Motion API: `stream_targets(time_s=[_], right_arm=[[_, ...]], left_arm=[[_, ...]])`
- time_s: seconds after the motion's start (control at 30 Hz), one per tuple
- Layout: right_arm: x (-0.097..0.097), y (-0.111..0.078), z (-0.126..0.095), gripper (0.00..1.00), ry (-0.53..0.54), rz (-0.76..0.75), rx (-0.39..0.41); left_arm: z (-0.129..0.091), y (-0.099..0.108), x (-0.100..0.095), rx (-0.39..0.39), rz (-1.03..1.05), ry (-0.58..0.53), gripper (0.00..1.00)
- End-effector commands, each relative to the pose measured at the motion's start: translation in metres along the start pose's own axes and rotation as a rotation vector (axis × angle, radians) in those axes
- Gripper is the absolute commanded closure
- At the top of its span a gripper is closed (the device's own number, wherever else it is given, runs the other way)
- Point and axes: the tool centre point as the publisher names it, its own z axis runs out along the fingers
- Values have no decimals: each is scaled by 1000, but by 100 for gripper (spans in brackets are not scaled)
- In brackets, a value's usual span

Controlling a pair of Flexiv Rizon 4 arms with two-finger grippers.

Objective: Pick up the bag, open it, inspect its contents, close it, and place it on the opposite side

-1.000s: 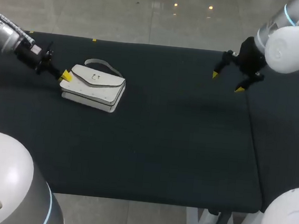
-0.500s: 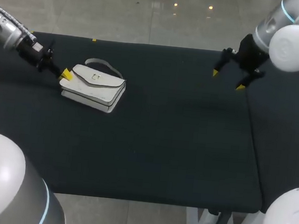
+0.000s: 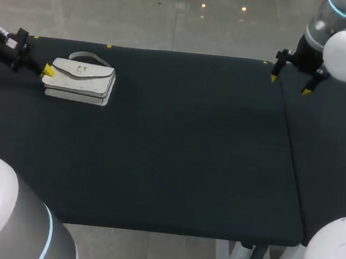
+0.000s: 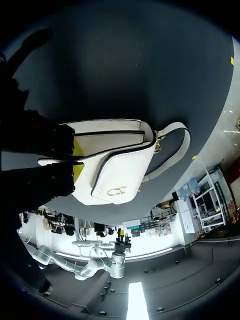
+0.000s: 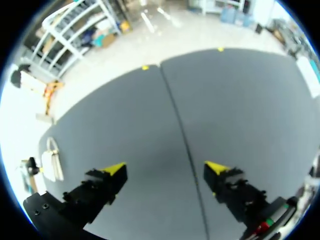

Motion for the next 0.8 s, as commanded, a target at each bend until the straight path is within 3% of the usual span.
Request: stream_targets(time_s=[0.03,0.37,0.8], right_arm=[[-6,4,-4,0,-23,10,-10],[-16,12,-9,0,-61,15,-15],[-20,16,-16,0,-75,26,-19]], left_arm=[[-27,-24,-28,-18,-20,71,100],[-59,-55,-63,-37,-45,80,100],[-70,-69,-78,-92,-25,97,100]])
